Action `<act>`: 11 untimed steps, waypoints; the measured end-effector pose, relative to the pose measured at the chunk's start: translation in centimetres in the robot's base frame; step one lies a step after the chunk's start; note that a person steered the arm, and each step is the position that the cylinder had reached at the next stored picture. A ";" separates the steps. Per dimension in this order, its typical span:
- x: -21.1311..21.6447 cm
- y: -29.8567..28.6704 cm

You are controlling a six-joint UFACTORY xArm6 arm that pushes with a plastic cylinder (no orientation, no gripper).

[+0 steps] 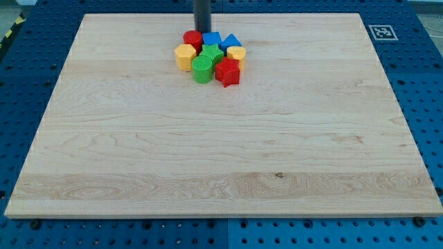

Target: Slide the blue cube along with the blue triangle diagonally to the yellow heart

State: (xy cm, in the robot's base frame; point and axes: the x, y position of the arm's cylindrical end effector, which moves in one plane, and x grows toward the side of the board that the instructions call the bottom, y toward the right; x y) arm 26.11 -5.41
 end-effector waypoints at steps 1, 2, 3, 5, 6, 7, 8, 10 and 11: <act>1.2 0.5; 2.8 2.6; 4.1 2.6; 4.7 2.6; 8.3 2.2; 10.4 2.9; 8.7 3.6; 3.8 3.8; 1.9 5.4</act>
